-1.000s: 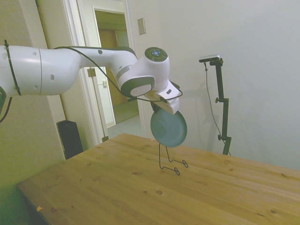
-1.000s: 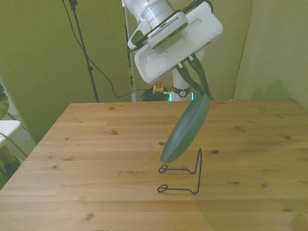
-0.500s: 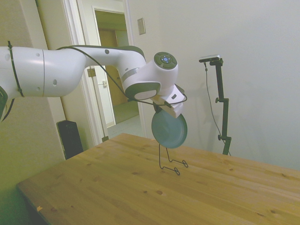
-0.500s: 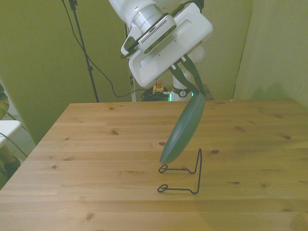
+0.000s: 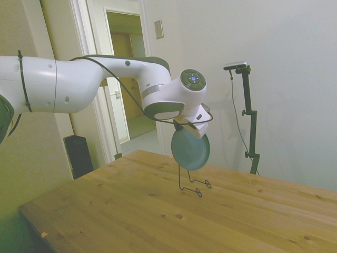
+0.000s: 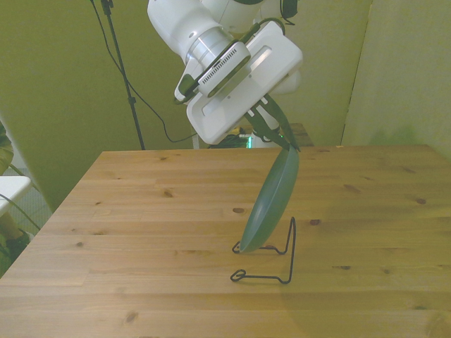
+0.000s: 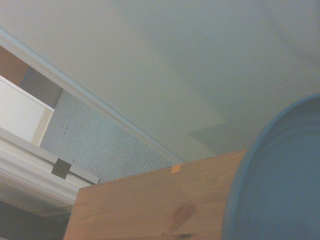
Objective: Load the plate
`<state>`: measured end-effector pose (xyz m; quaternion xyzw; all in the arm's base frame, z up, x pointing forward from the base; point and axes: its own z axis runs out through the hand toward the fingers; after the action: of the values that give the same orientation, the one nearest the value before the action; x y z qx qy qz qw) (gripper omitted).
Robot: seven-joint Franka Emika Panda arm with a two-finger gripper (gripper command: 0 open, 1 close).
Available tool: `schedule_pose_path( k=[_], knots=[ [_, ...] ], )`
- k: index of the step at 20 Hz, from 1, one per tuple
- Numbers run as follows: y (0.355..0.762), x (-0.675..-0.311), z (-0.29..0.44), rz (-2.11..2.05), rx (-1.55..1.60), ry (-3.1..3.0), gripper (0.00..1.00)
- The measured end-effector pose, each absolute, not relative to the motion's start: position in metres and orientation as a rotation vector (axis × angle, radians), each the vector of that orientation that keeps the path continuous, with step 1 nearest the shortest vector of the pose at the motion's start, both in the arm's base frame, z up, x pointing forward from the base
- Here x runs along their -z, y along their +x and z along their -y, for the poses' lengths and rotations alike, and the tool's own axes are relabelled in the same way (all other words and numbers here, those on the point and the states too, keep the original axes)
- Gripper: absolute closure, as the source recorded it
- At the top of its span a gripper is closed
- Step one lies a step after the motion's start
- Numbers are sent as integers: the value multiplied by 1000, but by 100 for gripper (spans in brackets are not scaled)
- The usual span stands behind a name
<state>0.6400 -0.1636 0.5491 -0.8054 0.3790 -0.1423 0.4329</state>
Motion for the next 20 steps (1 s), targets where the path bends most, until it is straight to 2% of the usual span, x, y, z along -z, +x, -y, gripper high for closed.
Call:
schedule_pose_path(
  k=[13, 20],
  knots=[
    [626, -537, 177, -951, 334, -1963, 100],
    [616, -518, 187, -958, 328, -1973, 100]
  ],
)
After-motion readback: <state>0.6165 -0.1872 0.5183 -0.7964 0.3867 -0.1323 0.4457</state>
